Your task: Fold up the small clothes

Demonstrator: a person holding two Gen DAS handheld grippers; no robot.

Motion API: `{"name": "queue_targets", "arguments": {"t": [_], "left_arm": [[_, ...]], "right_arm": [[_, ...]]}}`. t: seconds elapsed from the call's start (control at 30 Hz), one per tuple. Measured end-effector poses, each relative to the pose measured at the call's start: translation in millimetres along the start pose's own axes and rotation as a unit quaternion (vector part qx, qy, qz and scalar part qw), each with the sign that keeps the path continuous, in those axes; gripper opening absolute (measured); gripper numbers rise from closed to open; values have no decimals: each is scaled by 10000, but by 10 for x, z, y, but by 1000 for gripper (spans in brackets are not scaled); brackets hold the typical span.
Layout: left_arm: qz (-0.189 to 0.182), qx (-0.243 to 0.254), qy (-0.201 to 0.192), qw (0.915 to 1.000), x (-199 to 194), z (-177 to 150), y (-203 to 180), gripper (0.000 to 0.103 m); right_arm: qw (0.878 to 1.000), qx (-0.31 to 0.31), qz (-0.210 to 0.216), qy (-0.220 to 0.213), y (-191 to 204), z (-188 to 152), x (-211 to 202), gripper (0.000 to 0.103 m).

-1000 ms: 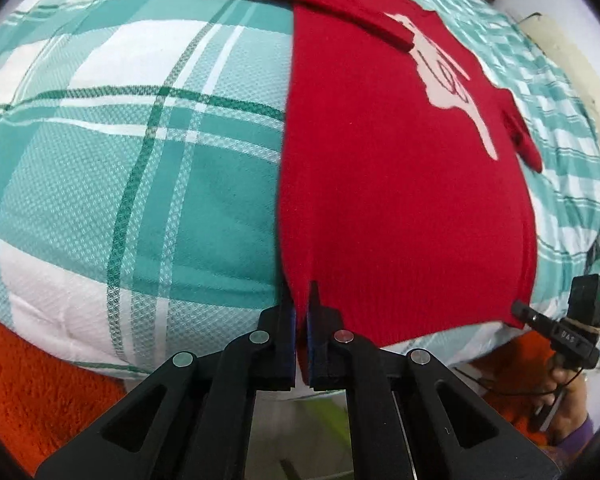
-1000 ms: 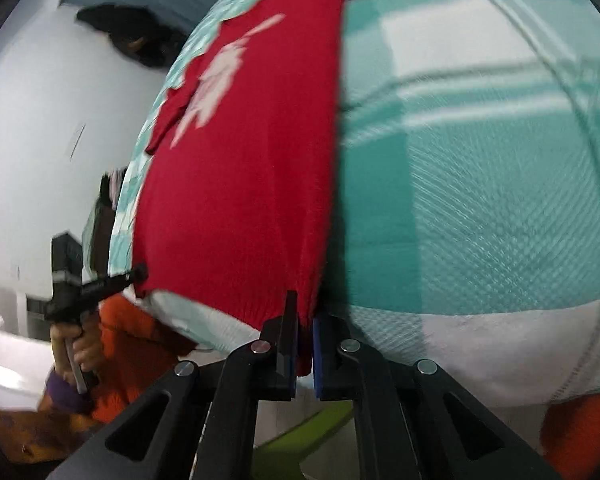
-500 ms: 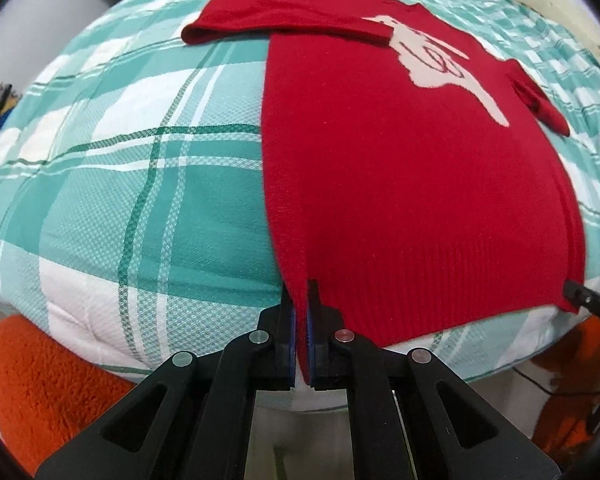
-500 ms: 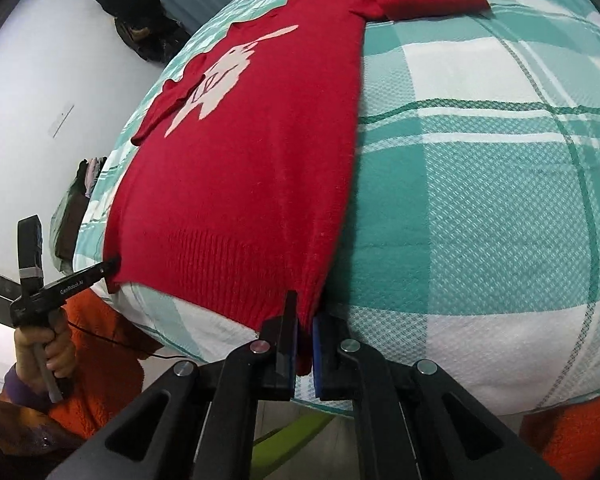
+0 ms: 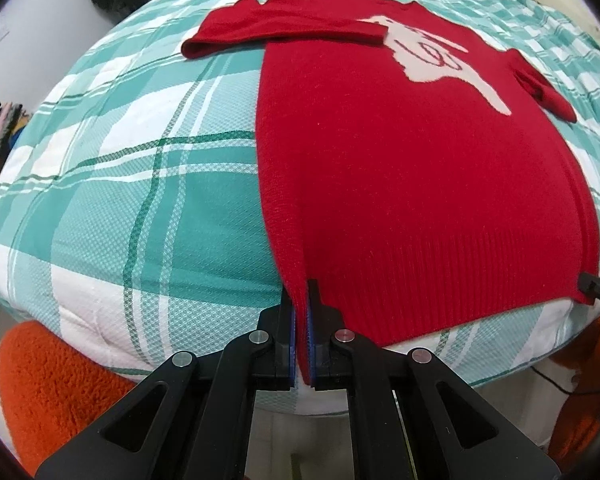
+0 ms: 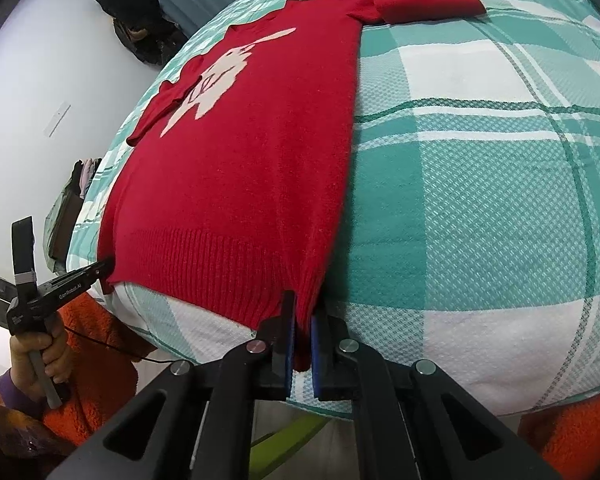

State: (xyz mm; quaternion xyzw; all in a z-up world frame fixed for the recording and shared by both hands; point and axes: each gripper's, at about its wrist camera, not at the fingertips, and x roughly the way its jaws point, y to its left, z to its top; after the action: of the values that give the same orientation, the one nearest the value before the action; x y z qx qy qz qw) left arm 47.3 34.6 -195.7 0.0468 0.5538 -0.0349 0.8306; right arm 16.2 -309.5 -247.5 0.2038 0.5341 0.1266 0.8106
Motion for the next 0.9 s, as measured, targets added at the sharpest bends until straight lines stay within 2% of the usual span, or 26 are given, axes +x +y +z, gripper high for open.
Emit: {"name": "queue_targets", "arguments": {"t": [0.3, 0.4, 0.43, 0.47, 0.5, 0.53, 0.57, 0.63, 0.7, 0.8, 0.9], "left_arm": [[41, 32, -31, 10000, -1, -15, -23, 4], [85, 121, 10, 9999, -36, -38, -32, 8], [143, 209, 79, 9996, -68, -61, -39, 14], [212, 245, 131, 9994, -99, -81, -39, 30], [340, 226, 204, 9990, -152, -115, -20, 41], [410, 157, 232, 9988, -192, -141, 6, 67], [408, -47, 201, 9990, -278, -194, 78, 76], [242, -325, 102, 9991, -374, -262, 188, 76], [188, -683, 11, 9975, -443, -289, 328, 76], [198, -1252, -211, 9917, -498, -254, 534, 76], [331, -1560, -360, 9865, -514, -244, 655, 76]], "right_arm": [[10000, -1, 5, -19, -1, -1, 3, 4], [10000, 33, -36, 74, 3, -18, -14, 7], [9998, 97, -67, 184, -7, -32, -22, 13], [9988, 250, -128, 411, -34, -61, -30, 28], [9961, 458, -306, 688, -86, -113, -46, 49], [9940, 628, -446, 778, -139, -162, -97, 55], [9933, 761, -510, 708, -189, -196, -183, 56], [9924, 980, -626, 395, -301, -195, -421, 56], [9914, 947, -894, 135, -386, -52, -623, 56], [9897, 429, -1321, -332, -439, 465, -816, 56], [9854, 69, -1521, -764, -400, 992, -854, 56]]}}
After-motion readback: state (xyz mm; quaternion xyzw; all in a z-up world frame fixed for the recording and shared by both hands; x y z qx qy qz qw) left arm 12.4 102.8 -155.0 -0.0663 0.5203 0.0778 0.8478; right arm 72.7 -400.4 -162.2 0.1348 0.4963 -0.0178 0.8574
